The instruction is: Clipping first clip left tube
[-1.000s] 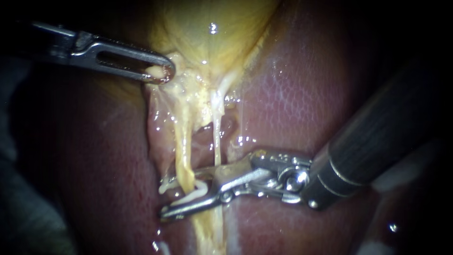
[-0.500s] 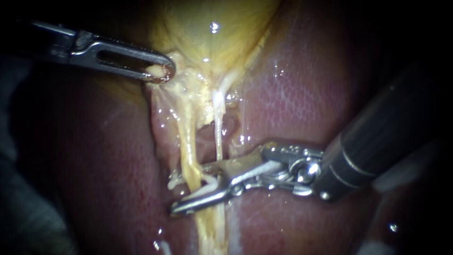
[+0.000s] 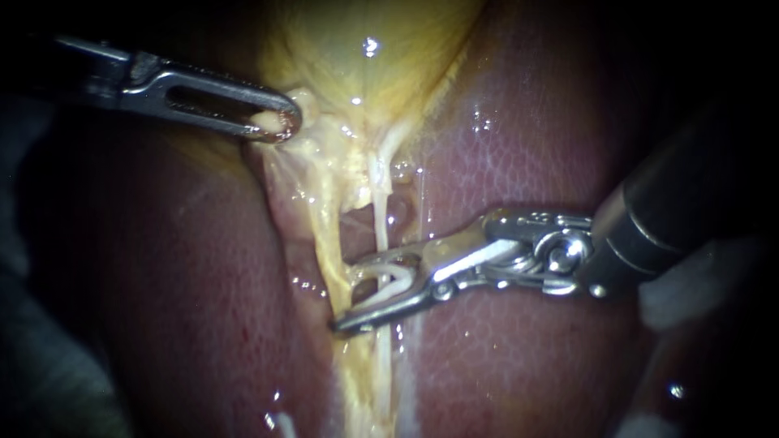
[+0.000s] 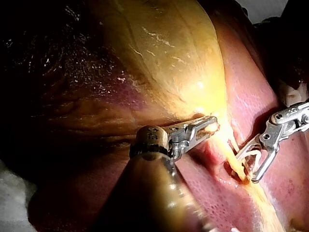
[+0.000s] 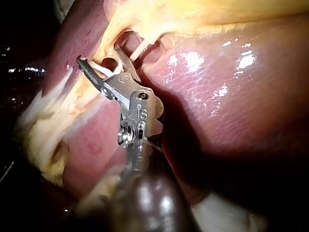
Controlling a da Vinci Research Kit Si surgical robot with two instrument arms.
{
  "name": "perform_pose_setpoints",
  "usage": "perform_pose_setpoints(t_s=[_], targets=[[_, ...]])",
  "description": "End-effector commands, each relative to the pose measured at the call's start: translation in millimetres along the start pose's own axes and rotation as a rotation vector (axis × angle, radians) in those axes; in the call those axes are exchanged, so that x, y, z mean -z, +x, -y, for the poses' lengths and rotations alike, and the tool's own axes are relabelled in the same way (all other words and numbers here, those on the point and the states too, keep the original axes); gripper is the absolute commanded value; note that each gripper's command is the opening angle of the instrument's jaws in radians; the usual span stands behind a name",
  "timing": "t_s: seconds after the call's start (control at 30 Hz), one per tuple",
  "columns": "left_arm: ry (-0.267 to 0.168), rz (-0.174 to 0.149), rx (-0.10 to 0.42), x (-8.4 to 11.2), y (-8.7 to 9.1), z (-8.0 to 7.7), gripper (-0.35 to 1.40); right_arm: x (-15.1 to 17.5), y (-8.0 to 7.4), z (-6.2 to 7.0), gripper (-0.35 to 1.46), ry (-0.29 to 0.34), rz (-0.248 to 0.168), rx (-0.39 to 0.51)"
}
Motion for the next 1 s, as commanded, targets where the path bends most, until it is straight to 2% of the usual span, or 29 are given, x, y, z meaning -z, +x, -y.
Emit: perform_pose_setpoints(t_s=[0.03, 0.37, 0.47, 0.6, 1.0], targets=[[0.000, 0.000, 0.000, 0.0, 0.0, 0.0, -0.35, 0.0, 0.0, 0.0, 0.47, -0.004, 0.001, -0.001], [0.000, 0.000, 0.000, 0.1, 0.0, 0.0, -0.35, 0.8, 0.3, -0.1, 0.48, -0.030, 0.008, 0.014], [0.000, 0.000, 0.000, 0.1, 0.0, 0.0, -0.35, 1.3, 0.7, -0.2, 0.48, -0.055, 0.009, 0.021], [0.000, 0.000, 0.000, 0.1, 0.0, 0.0, -0.35, 2.3, 1.0, -0.2, 0.48, -0.106, -0.013, 0.026], [0.000, 0.000, 0.000, 0.1, 0.0, 0.0, -0.35, 4.5, 1.8, 0.3, 0.48, -0.108, -0.006, 0.056]])
